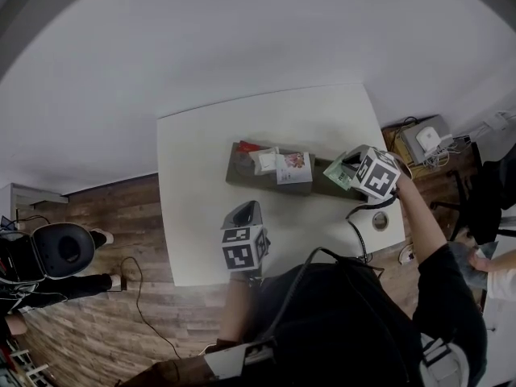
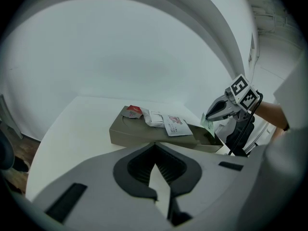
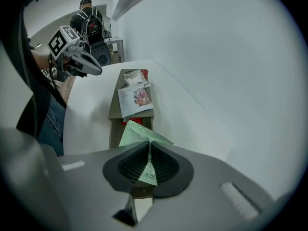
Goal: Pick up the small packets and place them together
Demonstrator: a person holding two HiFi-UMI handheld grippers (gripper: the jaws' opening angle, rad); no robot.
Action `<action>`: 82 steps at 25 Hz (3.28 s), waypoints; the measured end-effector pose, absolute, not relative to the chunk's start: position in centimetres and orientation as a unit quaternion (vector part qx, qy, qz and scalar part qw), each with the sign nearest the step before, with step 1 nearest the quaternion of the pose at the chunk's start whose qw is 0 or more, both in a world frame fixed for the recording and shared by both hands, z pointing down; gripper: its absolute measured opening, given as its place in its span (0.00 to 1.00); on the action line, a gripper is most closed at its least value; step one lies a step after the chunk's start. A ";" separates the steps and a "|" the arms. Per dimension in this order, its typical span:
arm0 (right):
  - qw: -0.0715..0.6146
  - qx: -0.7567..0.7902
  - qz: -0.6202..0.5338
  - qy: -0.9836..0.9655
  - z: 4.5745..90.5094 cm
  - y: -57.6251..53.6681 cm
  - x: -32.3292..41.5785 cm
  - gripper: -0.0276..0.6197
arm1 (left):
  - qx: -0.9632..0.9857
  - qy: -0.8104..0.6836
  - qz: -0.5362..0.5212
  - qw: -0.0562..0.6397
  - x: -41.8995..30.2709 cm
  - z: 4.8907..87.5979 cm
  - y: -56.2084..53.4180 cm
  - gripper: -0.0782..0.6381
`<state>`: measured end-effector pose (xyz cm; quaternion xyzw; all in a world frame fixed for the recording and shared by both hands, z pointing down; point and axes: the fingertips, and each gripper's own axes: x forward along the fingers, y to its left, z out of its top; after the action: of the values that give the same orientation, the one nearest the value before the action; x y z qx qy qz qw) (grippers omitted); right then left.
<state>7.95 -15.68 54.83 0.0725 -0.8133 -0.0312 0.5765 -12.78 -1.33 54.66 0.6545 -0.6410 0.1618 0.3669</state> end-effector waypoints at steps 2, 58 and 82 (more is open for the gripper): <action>0.570 0.074 -0.039 -0.817 54.2 -15.7 7.5 0.08 | 0.654 -0.642 0.162 0.367 -12.8 54.6 -1.1 0.10; 0.497 -0.056 -0.070 -0.863 55.8 -11.0 -10.5 0.18 | 0.635 -0.654 0.160 0.379 -14.2 55.1 0.0 0.10; 0.167 0.170 0.107 -0.965 40.2 -13.1 -3.5 0.05 | 0.674 -0.664 0.122 0.300 -15.4 47.6 -4.2 0.10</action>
<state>-3.49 -13.07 40.15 0.1704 -0.9652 0.1074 0.1670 -15.36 -4.17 47.64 0.6739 -0.6642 0.1221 0.2997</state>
